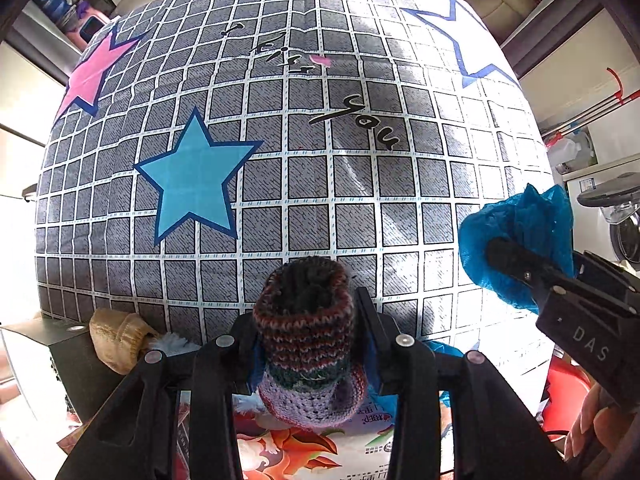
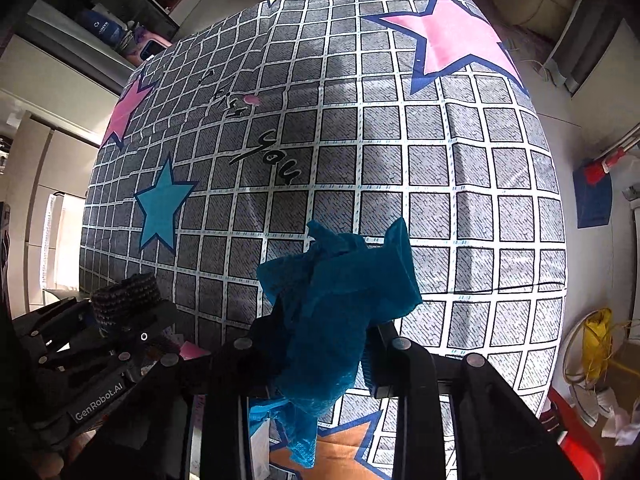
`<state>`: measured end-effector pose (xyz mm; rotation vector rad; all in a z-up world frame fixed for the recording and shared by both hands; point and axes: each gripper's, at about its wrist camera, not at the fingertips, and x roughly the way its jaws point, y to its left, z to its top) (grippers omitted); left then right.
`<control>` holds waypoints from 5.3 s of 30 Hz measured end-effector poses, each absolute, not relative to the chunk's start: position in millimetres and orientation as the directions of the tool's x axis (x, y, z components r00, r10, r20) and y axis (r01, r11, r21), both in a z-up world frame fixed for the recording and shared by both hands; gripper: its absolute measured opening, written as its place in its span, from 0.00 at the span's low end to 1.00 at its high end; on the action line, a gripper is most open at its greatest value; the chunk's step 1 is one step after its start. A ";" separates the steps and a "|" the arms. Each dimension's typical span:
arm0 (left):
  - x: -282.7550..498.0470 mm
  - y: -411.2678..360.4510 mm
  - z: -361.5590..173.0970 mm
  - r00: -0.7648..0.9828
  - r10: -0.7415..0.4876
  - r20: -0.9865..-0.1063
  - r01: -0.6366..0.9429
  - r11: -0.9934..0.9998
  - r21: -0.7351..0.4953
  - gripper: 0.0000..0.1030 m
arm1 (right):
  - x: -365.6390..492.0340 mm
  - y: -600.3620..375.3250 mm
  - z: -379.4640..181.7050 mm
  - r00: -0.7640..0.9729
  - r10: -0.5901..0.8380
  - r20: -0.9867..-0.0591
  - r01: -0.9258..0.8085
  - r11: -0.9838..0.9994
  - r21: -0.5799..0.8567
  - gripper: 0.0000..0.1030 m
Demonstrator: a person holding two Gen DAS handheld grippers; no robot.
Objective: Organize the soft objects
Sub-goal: 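Carry the purple knit hat and blue bag in both grippers over the white box, then open the left gripper to drop the hat while the right drops the blue bag into the box, then move both grippers back to the pile of soft items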
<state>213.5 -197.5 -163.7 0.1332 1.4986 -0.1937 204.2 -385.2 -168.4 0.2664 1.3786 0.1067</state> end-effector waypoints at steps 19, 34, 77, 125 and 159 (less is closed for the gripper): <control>155.1 -148.7 -86.0 0.195 -0.097 -0.976 0.141 0.988 -0.070 0.41 | 150.3 -295.2 -101.3 0.233 0.259 -0.937 -0.017 0.965 0.262 0.31; 116.2 -25.1 -51.6 0.293 -0.036 -0.956 -0.094 0.993 -0.066 0.41 | 142.2 -167.1 -56.7 0.245 0.311 -0.918 -0.267 0.932 0.245 0.31; -41.1 136.8 -121.8 0.116 0.053 -0.992 -0.367 0.930 0.007 0.41 | 51.3 55.7 -95.7 0.020 0.306 -0.952 -0.625 0.747 0.227 0.31; -38.1 140.5 -127.1 0.098 0.063 -0.993 -0.368 0.930 0.022 0.43 | 60.8 59.2 -103.1 0.010 0.294 -0.956 -0.612 0.758 0.227 0.31; -1.9 126.7 -132.9 0.024 0.002 -1.000 -0.351 0.936 -0.006 0.88 | 103.9 -12.3 -88.0 0.111 0.289 -0.951 -0.422 0.880 0.219 0.86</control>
